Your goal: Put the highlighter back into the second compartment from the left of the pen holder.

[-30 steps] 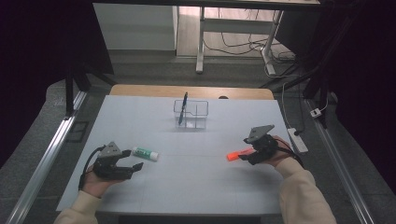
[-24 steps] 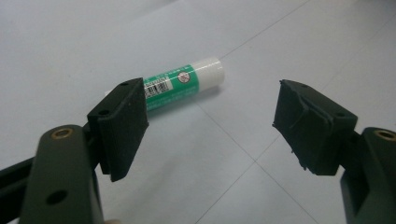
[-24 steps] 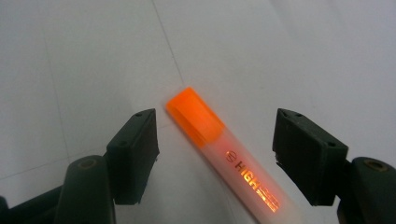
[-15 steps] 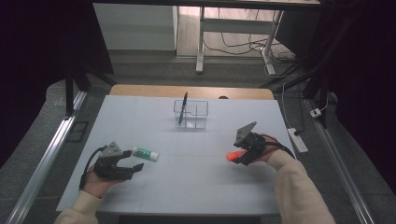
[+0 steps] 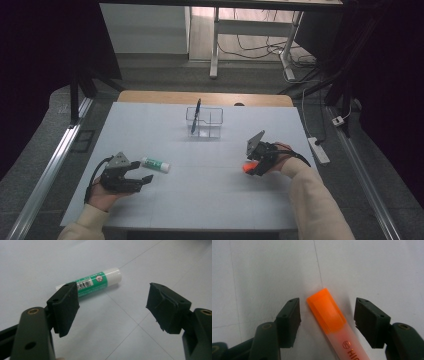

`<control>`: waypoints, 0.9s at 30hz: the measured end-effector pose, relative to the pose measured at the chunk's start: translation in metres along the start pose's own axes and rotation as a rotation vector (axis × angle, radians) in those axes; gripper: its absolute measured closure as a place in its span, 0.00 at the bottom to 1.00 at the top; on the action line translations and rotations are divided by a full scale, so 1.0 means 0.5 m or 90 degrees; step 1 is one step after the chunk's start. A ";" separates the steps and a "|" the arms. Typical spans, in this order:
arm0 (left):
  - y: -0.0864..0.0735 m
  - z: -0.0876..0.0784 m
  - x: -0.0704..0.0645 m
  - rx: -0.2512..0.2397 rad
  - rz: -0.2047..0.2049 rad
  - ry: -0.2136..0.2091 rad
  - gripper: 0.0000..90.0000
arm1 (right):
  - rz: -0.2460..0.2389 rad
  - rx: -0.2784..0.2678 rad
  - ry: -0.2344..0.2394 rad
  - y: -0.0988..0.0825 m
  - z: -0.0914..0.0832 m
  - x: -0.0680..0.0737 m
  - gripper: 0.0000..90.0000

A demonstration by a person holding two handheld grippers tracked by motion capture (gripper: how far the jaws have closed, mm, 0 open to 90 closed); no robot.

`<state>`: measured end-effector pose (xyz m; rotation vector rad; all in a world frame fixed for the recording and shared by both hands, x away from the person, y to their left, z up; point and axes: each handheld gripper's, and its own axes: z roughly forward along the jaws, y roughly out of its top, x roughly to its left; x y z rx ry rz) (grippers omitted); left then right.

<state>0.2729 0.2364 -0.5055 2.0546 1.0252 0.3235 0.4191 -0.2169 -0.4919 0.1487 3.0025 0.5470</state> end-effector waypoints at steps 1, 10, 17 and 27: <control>0.000 0.000 0.000 0.000 0.000 0.000 0.29 | -0.005 0.003 0.002 0.001 0.001 -0.001 0.47; -0.001 0.001 0.001 0.002 0.002 0.001 0.29 | -0.057 0.028 0.006 0.006 0.009 -0.001 0.60; -0.001 0.001 -0.001 0.002 0.002 0.002 0.29 | -0.065 0.033 0.040 0.006 0.008 0.001 0.74; -0.001 0.000 0.001 0.001 0.001 0.004 0.29 | -0.054 0.038 0.028 0.008 0.007 0.004 0.75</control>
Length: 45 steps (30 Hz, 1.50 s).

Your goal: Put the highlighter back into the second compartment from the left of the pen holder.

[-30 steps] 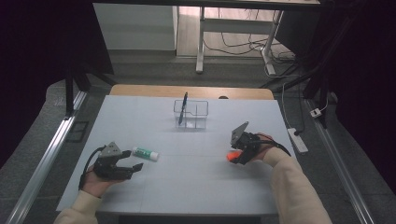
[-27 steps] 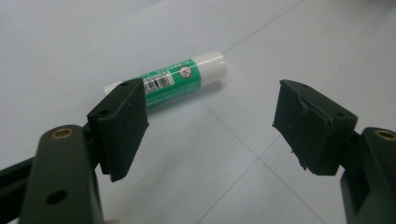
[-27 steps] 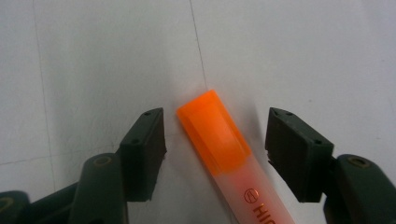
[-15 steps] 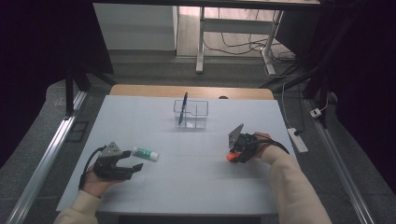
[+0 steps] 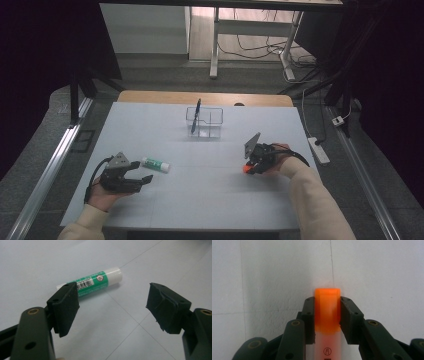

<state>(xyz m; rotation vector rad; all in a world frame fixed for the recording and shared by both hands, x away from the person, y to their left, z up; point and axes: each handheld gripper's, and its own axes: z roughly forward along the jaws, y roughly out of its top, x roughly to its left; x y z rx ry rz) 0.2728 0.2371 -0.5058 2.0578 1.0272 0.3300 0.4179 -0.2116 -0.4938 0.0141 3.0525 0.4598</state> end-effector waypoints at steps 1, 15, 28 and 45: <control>0.000 0.000 0.000 0.000 -0.001 0.000 0.29 | 0.003 -0.003 -0.002 -0.001 0.000 0.000 0.75; 0.000 0.000 0.000 0.000 0.000 0.001 0.29 | 0.079 -0.109 -0.039 -0.027 -0.046 -0.011 0.75; -0.001 -0.001 0.001 -0.002 -0.001 0.000 0.29 | 0.120 -0.203 -0.058 -0.035 -0.086 -0.009 0.75; -0.001 -0.002 0.002 -0.004 -0.005 -0.001 0.29 | 0.159 -0.340 -0.092 -0.047 -0.126 0.002 0.75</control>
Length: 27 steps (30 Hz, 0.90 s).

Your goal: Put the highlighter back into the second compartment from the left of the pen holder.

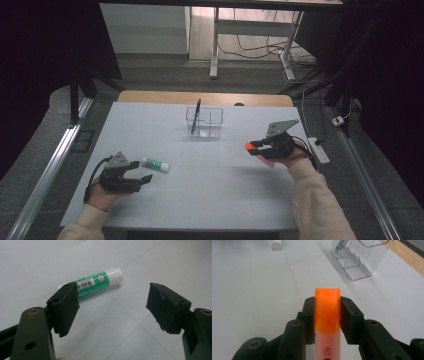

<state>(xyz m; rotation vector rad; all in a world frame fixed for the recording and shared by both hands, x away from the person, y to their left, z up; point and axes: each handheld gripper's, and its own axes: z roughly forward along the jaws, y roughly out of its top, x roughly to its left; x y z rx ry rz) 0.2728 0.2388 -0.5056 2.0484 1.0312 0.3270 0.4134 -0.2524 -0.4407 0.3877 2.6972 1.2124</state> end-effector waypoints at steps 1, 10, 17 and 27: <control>0.000 -0.001 0.000 -0.001 -0.001 0.001 0.29 | -0.001 -0.008 -0.002 0.001 -0.002 0.001 0.75; -0.001 -0.002 0.002 -0.003 -0.003 0.000 0.29 | 0.016 -0.056 -0.019 0.010 -0.008 0.004 0.75; -0.001 -0.002 0.003 -0.004 -0.004 0.001 0.29 | 0.049 -0.091 -0.044 0.011 -0.006 -0.001 0.75; -0.001 -0.001 0.003 -0.002 -0.003 0.001 0.29 | 0.063 -0.113 -0.068 0.023 -0.002 0.001 0.75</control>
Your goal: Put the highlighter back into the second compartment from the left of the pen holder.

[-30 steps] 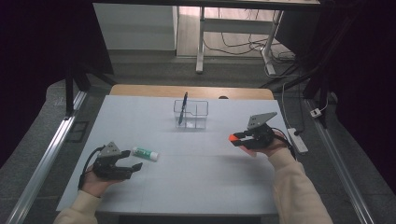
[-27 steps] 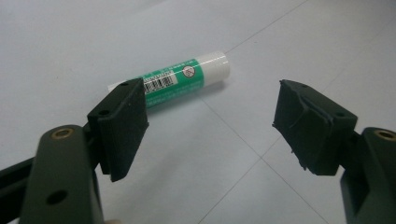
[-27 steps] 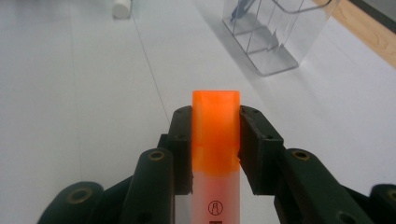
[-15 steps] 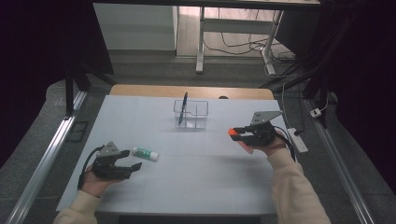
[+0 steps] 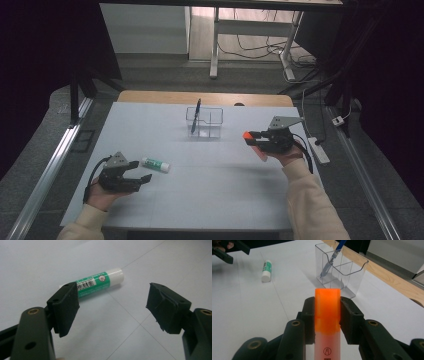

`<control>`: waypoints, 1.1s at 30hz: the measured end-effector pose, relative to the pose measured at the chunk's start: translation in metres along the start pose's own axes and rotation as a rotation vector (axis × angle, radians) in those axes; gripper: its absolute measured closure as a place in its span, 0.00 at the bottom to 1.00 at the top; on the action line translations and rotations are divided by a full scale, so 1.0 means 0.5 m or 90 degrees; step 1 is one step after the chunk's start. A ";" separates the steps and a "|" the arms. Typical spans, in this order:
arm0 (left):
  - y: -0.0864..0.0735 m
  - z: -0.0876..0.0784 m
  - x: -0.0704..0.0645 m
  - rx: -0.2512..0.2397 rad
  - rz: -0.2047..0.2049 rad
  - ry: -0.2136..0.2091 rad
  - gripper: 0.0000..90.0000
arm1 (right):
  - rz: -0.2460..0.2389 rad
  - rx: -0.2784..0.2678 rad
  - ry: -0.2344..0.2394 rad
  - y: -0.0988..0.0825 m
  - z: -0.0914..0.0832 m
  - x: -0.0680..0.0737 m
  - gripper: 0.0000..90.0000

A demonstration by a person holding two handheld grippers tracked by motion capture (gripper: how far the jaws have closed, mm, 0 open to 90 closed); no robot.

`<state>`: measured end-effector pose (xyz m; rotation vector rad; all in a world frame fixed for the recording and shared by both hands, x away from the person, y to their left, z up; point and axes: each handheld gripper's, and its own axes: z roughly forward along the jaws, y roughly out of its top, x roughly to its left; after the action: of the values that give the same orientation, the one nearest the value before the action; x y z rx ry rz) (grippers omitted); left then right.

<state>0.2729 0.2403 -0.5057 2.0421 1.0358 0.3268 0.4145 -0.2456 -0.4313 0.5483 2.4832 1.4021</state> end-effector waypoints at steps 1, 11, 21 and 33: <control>0.000 0.000 0.000 0.000 0.000 0.000 0.29 | 0.000 -0.002 -0.003 0.002 0.001 0.001 0.75; 0.000 -0.001 0.001 -0.001 0.000 0.000 0.29 | 0.003 -0.026 -0.027 0.022 0.014 0.007 0.75; -0.001 -0.001 0.002 -0.001 0.000 0.000 0.29 | 0.011 -0.039 -0.048 0.040 0.030 0.011 0.74; -0.002 -0.001 0.003 0.000 -0.001 -0.001 0.29 | 0.016 -0.058 -0.052 0.066 0.054 0.016 0.74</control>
<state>0.2733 0.2420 -0.5064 2.0416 1.0362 0.3247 0.4241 -0.2057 -0.4172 0.6064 2.3445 1.4624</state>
